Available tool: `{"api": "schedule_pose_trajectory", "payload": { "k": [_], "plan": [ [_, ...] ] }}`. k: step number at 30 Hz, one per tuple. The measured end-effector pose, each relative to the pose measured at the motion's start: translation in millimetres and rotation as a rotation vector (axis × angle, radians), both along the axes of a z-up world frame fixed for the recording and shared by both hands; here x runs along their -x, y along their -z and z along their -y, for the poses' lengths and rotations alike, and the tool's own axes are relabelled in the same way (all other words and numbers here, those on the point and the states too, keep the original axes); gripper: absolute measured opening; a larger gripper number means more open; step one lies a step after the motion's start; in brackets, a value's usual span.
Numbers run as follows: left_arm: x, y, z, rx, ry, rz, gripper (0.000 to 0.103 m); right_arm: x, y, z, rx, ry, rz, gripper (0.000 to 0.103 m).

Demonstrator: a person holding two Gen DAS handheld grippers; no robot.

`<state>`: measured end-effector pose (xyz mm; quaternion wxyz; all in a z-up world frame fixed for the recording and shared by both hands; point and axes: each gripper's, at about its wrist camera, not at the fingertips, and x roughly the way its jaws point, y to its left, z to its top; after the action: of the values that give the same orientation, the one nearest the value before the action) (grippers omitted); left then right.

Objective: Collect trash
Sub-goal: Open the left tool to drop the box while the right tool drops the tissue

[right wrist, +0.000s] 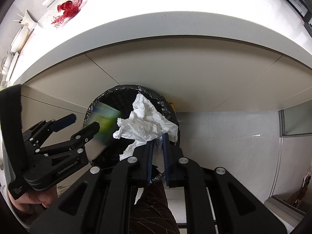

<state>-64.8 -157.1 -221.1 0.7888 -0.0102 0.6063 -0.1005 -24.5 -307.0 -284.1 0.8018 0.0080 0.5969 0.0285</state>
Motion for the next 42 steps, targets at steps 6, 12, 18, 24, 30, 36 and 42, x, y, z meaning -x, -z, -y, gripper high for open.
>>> {"api": "schedule_pose_trajectory", "payload": {
  "k": [6, 12, 18, 24, 30, 36, 42],
  "plan": [
    [2, -13, -17, -0.005, -0.016, 0.035, 0.079, -5, -1, -3, -0.018, 0.002, 0.005, 0.009],
    [5, -28, -44, 0.013, -0.080, 0.059, 0.094, -10, -5, -18, -0.031, -0.026, 0.015, 0.009],
    [7, -29, -67, 0.006, -0.119, 0.056, 0.097, -12, 2, -33, -0.033, -0.054, 0.004, 0.009],
    [9, -31, -89, 0.018, -0.176, 0.050, 0.097, -16, 14, -49, -0.015, -0.081, -0.016, 0.009],
    [8, -34, -108, 0.012, -0.212, 0.062, 0.097, -27, 28, -62, -0.010, -0.103, -0.047, 0.010],
    [7, -35, -123, 0.012, -0.236, 0.055, 0.097, -28, 39, -64, 0.010, -0.127, -0.068, 0.011],
    [9, -30, -130, 0.010, -0.246, 0.039, 0.097, -35, 46, -73, 0.020, -0.132, -0.077, 0.013]
  ]
}}
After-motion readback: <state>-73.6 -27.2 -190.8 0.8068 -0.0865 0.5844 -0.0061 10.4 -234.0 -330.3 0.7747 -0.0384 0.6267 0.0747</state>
